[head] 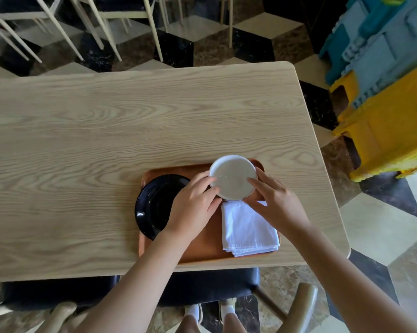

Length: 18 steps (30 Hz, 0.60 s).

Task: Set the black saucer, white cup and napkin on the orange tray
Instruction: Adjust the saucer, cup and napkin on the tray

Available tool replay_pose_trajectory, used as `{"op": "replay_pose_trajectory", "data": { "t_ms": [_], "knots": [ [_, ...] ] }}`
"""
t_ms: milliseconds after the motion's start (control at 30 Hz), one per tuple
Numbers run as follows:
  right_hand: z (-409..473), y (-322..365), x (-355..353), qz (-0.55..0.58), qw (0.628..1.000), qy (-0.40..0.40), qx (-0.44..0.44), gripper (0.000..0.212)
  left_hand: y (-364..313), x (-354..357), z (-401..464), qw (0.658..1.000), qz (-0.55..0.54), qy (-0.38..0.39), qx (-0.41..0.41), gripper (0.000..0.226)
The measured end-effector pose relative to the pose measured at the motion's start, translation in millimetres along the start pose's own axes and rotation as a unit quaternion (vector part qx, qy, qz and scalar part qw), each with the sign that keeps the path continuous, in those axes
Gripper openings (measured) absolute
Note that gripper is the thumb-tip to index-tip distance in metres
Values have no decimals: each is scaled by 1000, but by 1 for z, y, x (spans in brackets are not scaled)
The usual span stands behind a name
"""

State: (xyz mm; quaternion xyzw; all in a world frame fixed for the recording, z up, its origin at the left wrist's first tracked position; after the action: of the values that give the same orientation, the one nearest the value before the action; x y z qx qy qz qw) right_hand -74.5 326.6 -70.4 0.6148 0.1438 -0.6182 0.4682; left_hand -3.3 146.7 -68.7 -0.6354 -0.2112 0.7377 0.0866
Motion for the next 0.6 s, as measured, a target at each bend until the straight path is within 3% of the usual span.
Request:
{"op": "replay_pose_trajectory", "data": {
  "t_ms": [100,200,300,433,600],
  "knots": [
    [1,-1,0,5,1000,-4,5,46,-2,0,-1,1000,-3,1,-12,17],
    [-6,-1,-3,33,999,-8,26,63,-7,-3,-7,999,-13,-27,-23,35],
    [-33,-5,-6,51,997,-7,60,68,-17,0,-30,998,-26,-50,-7,34],
    [-73,-6,0,56,996,64,4,66,-43,28,-69,998,15,34,50,36],
    [-83,-6,10,46,995,92,-18,55,-51,45,-77,992,59,111,11,40]
  ]
}}
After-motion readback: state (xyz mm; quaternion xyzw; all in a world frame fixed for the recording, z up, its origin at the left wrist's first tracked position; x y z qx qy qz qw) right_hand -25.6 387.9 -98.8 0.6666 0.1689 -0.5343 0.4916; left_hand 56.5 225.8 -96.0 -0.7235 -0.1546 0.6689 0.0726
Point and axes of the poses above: each hand's wrist, its own z-axis towards the middle knuckle, its own x-axis out of the palm, y = z × x, the point moved 2 cm from there along z, towards the middle knuckle, and after that the axes turned 15 degrees about -x, right-handed, at the moved point
